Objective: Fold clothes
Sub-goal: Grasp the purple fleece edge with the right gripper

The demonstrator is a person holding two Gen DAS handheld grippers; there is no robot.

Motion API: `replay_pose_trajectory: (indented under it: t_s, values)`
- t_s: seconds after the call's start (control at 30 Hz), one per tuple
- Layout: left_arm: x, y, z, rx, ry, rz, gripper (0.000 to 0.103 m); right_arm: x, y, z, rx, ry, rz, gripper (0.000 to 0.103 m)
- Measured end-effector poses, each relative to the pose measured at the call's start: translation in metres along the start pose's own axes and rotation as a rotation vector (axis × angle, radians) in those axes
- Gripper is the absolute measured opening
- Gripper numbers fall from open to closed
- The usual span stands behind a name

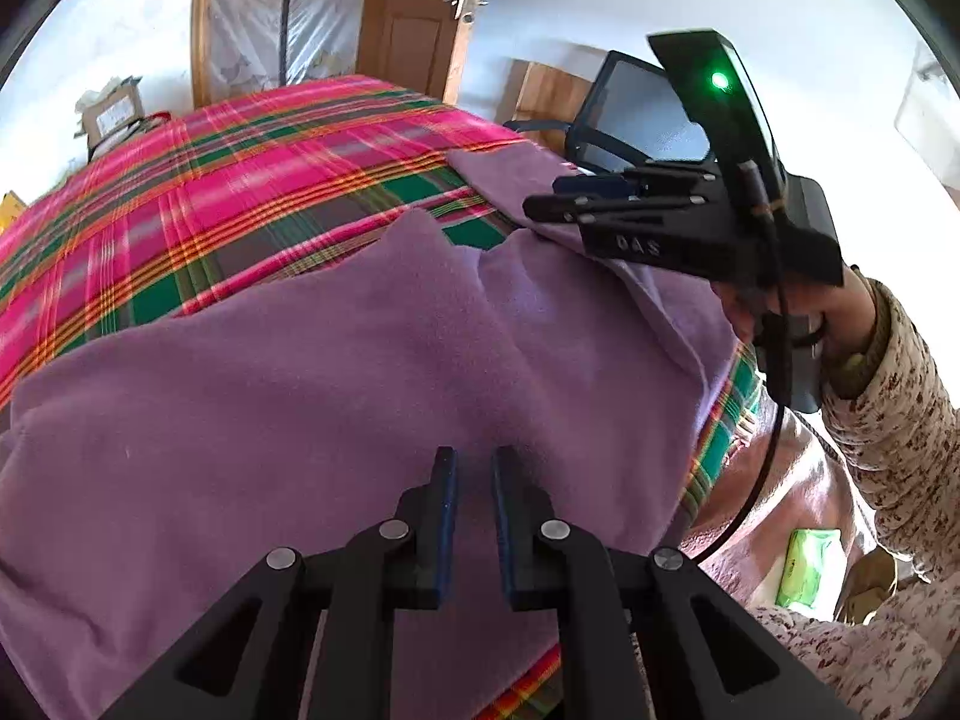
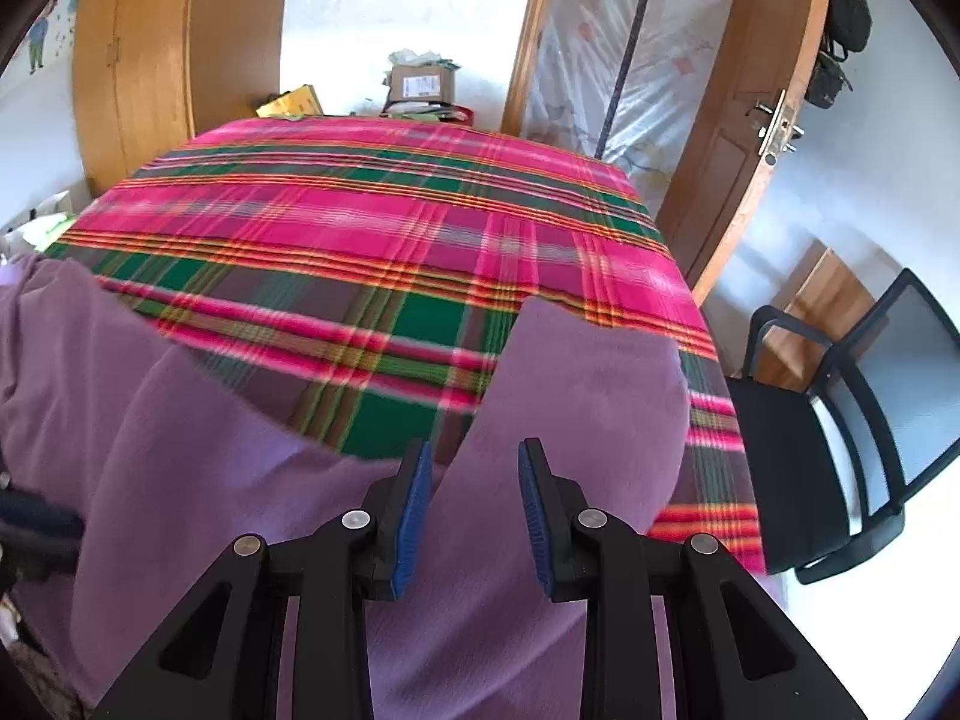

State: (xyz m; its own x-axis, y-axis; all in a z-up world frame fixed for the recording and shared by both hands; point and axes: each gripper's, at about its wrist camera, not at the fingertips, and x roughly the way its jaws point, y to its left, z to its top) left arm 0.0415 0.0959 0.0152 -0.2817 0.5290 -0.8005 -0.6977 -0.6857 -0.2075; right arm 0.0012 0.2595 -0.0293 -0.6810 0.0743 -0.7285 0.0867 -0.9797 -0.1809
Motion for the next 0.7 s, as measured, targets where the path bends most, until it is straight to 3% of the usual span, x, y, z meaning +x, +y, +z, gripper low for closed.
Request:
replay_pose_trajectory:
  t_s: [0.37, 0.7]
  values:
    - [0.008, 0.01, 0.003, -0.046, 0.015, -0.04, 0.012, 0.041, 0.002, 0.021, -0.028, 0.063, -0.051, 0.031]
    - [0.01, 0.014, 0.005, -0.062, 0.01, -0.058, 0.012, 0.049, -0.015, 0.023, 0.038, 0.075, -0.001, 0.03]
